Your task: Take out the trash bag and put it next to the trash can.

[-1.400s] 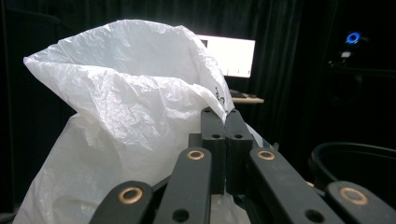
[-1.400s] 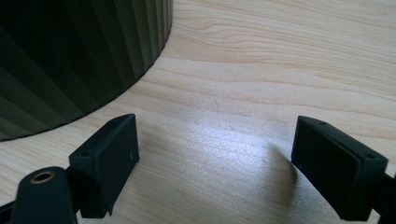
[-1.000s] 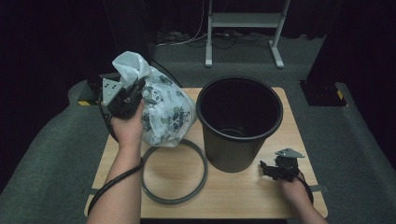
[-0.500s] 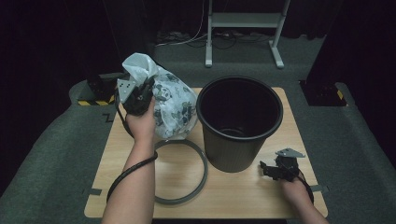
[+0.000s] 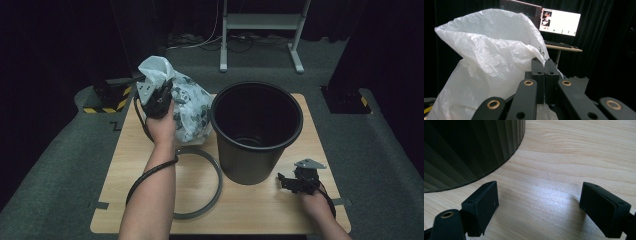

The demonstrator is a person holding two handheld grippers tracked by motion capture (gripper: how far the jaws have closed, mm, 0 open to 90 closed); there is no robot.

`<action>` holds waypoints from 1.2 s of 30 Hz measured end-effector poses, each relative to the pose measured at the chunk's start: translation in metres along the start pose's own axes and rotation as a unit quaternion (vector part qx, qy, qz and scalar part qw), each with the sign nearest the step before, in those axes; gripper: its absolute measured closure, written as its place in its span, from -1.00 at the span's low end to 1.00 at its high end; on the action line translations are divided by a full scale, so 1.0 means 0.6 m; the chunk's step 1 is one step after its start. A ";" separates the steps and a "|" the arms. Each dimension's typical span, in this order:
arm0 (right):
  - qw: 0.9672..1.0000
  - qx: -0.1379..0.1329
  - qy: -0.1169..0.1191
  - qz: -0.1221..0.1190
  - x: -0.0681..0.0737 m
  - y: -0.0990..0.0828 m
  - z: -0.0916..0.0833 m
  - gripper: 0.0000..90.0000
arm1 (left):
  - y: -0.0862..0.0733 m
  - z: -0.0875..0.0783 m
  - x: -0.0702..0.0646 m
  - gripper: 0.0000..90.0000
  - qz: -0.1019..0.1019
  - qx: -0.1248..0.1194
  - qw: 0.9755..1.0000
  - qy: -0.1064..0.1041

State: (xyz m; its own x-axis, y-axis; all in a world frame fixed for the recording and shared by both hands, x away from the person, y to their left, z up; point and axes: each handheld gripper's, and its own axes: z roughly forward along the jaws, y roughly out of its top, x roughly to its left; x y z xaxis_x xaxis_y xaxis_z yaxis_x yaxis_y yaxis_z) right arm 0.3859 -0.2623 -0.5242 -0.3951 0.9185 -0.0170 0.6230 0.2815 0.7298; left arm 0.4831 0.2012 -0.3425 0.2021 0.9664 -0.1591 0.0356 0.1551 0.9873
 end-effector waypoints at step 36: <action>1.000 -0.001 0.023 -0.020 0.005 0.000 -0.001 -0.62 | -0.064 0.009 0.005 -0.25 0.010 0.085 0.996 0.018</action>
State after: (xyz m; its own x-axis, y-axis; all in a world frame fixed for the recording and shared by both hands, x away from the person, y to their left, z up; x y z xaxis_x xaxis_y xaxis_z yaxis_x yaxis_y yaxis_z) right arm 0.3843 -0.2599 -0.5240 -0.4503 0.8928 -0.0144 0.6049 0.3169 0.7305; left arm 0.4878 0.1968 -0.3810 0.1701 0.9761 -0.1353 0.1982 0.1006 0.9750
